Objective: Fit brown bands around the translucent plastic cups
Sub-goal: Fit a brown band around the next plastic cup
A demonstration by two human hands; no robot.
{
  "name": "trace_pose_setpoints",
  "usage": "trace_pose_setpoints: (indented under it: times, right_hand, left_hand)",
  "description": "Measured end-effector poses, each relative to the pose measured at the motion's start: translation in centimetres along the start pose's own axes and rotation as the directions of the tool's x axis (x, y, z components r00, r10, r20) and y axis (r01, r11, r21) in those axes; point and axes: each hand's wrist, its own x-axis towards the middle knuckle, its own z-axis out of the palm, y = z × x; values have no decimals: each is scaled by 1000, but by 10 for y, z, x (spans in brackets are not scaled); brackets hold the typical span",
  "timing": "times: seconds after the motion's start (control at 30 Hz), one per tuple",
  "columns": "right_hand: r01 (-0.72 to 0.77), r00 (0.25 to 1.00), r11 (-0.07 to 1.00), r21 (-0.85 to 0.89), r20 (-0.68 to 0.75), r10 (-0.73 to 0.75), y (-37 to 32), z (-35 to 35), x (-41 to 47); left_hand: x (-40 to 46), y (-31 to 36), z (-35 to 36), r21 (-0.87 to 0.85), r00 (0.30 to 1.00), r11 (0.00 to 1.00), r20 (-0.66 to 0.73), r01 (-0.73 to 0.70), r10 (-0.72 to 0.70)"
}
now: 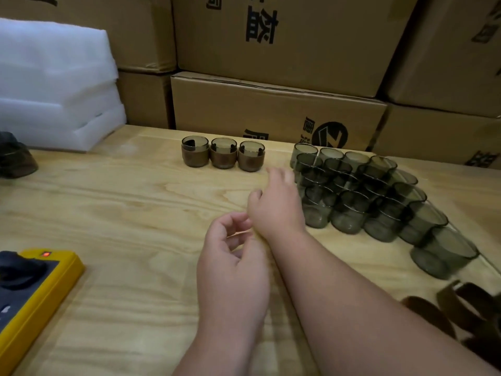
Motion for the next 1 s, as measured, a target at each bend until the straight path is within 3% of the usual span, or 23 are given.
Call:
trace_pose_setpoints:
  times: [0.27, 0.4, 0.5, 0.6, 0.77, 0.87, 1.0]
  right_hand:
    - [94, 996, 994, -64, 18, -93, 9, -39, -70]
    - [118, 989, 990, -82, -78, -125, 14, -51, -93]
    - [38, 985, 992, -123, -163, -58, 16, -57, -99]
    - [-86, 986, 990, -109, -155, 68, 18, -60, -96]
    - [25, 991, 994, -103, -130, -39, 18, -57, -97]
    - [-45, 986, 999, 0, -158, 45, 22, -59, -95]
    - [-56, 998, 981, 188, -31, 63, 24, -64, -97]
  left_hand:
    - [-3, 1, 0, 45, 1000, 999, -2, -16, 16]
    - [-4, 1, -1, 67, 1000, 998, 10, 2, -3]
    - [-5, 2, 0, 72, 1000, 997, 21, -9, 8]
    - [-7, 5, 2, 63, 999, 998, 33, -8, 6]
    - [-7, 6, 2, 62, 999, 998, 39, 7, -9]
    - [-7, 4, 2, 71, 999, 997, 40, 4, -6]
    - [-8, 5, 0, 76, 999, 997, 41, 12, -15]
